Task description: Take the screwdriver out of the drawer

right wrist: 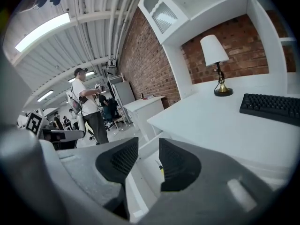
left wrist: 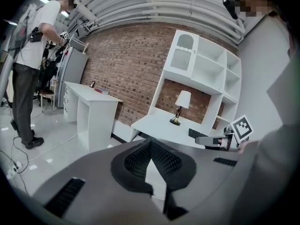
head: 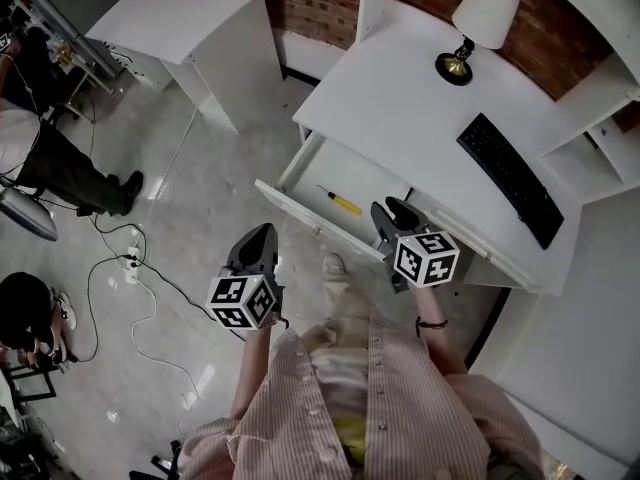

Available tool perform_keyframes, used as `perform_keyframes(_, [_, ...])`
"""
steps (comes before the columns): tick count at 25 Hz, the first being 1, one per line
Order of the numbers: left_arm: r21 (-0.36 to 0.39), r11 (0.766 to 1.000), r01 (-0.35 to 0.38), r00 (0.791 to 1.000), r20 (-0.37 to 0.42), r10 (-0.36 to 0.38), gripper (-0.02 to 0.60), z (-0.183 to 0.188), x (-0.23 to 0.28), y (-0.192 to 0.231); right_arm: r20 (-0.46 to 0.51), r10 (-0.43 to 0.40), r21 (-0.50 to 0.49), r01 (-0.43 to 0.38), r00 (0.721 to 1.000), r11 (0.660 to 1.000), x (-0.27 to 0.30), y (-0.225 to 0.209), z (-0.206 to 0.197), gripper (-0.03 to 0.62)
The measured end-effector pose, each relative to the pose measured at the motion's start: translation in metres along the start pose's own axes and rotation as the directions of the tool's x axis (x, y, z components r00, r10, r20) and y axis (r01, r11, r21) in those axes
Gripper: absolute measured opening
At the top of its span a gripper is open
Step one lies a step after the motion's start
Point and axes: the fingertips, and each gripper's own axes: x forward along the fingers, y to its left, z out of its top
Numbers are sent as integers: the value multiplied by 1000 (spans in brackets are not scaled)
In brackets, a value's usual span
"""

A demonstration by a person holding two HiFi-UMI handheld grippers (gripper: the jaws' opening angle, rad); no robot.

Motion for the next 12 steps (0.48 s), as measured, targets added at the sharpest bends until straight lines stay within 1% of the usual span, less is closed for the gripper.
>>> perform_keyframes(5, [-26, 1000, 5, 999, -53, -6, -2, -4, 39, 9, -115, 41, -2, -41, 993, 999, 37, -9, -16, 126])
perform_keyframes(12, [-51, 999, 5, 994, -111, -11, -2, -4, 85, 18, -249, 93, -16, -100, 964, 995, 82, -19, -31, 126])
